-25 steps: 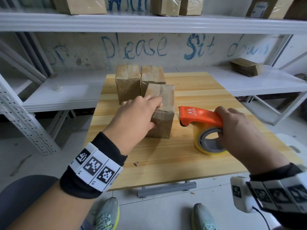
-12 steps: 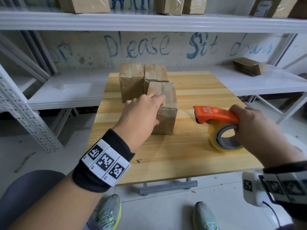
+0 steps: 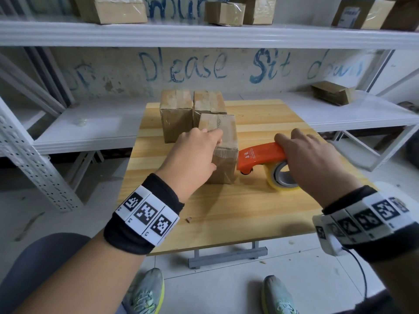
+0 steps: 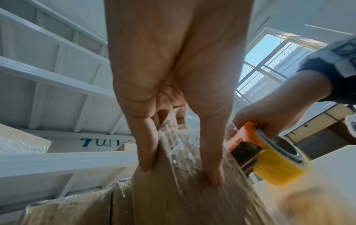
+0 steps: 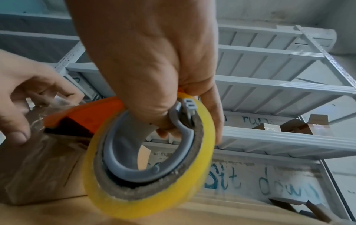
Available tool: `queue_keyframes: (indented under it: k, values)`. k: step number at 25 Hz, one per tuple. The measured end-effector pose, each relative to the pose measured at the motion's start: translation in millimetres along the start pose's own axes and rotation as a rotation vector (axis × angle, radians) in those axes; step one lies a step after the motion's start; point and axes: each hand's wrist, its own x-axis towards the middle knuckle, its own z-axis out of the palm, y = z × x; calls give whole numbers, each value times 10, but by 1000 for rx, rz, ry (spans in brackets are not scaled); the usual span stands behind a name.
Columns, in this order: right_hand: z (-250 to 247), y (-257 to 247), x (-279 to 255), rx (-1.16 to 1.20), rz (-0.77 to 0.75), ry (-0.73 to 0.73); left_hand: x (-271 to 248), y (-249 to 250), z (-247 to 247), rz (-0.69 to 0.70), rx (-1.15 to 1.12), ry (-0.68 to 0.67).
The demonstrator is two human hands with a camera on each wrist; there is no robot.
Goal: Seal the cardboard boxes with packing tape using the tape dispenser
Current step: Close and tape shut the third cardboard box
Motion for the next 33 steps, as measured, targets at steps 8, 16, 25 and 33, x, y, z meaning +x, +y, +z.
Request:
queue_keyframes:
  k: [8, 16, 25, 33]
  values:
    - [8, 61, 169, 22, -197, -30, 38, -1, 9, -2, 24, 16]
    - [-260, 88, 420, -85, -359, -100, 18, 39, -16, 3, 38, 4]
    - [-61, -170, 360, -76, -387, -170, 13, -79, -28, -9, -20, -17]
    - [193, 36, 282, 576, 397, -383, 18, -128, -129, -67, -183, -188]
